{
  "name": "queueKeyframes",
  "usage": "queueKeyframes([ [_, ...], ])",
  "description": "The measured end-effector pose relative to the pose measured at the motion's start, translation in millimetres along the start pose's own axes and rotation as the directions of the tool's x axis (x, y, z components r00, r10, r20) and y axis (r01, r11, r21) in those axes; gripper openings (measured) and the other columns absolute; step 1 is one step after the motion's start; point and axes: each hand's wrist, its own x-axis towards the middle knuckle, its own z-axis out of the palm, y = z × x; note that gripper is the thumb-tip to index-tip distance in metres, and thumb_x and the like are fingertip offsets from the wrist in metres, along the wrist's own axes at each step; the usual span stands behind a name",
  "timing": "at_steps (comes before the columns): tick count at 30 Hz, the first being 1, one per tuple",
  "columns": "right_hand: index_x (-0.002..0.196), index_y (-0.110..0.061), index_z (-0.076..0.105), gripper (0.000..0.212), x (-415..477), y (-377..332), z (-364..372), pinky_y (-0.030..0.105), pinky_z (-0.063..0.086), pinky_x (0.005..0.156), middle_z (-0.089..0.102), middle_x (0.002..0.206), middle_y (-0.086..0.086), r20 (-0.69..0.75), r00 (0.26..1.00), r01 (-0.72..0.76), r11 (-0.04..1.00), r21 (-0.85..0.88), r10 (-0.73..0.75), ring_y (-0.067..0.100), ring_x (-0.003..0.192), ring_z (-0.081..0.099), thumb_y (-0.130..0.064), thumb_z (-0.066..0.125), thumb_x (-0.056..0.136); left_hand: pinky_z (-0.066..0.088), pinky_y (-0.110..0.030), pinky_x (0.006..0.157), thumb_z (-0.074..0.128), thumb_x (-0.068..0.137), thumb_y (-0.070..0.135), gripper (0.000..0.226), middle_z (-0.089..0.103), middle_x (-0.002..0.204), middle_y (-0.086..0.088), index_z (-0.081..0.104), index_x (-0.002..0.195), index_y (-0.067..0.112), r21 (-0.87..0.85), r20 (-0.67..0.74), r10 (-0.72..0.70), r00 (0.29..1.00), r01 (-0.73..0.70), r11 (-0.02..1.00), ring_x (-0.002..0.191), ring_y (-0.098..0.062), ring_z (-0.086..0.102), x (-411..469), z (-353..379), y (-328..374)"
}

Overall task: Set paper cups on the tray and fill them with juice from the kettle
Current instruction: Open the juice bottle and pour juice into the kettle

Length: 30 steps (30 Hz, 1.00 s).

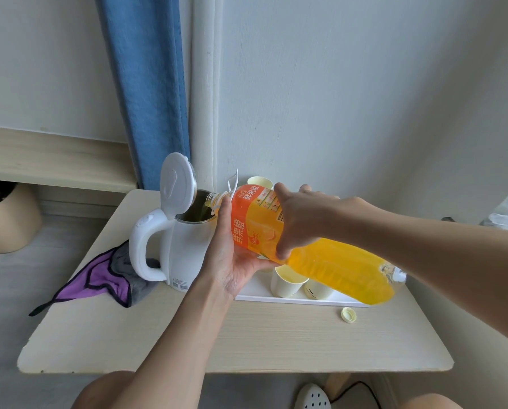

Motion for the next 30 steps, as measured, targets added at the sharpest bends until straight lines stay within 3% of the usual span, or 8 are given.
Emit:
queueKeyframes([
  [18, 0.143, -0.033, 0.016, 0.116, 0.3, -1.3, -0.1, 0.037, 0.05, 0.073, 0.045, 0.115, 0.01, -0.006, 1.0, -0.006, 1.0, -0.003, 0.006, 0.028, 0.093, 0.056, -0.058, 0.087, 0.055, 0.04, -0.079, 0.103, 0.047, 0.094, 0.077, 0.078, 0.066, 0.139, -0.018, 0.056, 0.148, 0.021, 0.002, 0.026, -0.009, 1.0, 0.009, 1.0, 0.13, -0.041, 0.063, 3.7, -4.3, 0.3],
  [24, 0.144, -0.032, 0.016, 0.116, -1.4, -2.0, -2.0, 0.04, 0.053, 0.08, 0.045, 0.118, 0.011, 0.003, 1.0, -0.005, 1.0, -0.012, 0.006, 0.028, 0.097, 0.056, -0.057, 0.087, 0.056, 0.041, -0.079, 0.102, 0.05, 0.094, 0.076, 0.076, 0.066, 0.139, -0.018, 0.056, 0.148, 0.022, -0.01, 0.025, -0.009, 1.0, 0.01, 1.0, 0.129, -0.041, 0.063, 4.3, -5.1, 0.2],
  [30, 0.144, -0.031, 0.016, 0.114, -2.6, -3.4, -3.7, 0.036, 0.049, 0.072, 0.046, 0.117, 0.011, 0.0, 1.0, -0.008, 1.0, -0.019, 0.008, 0.027, 0.093, 0.054, -0.057, 0.086, 0.057, 0.04, -0.079, 0.103, 0.048, 0.095, 0.076, 0.076, 0.067, 0.139, -0.018, 0.056, 0.148, 0.022, -0.011, 0.02, -0.005, 1.0, 0.005, 1.0, 0.128, -0.041, 0.064, 2.6, -3.6, 1.2],
])
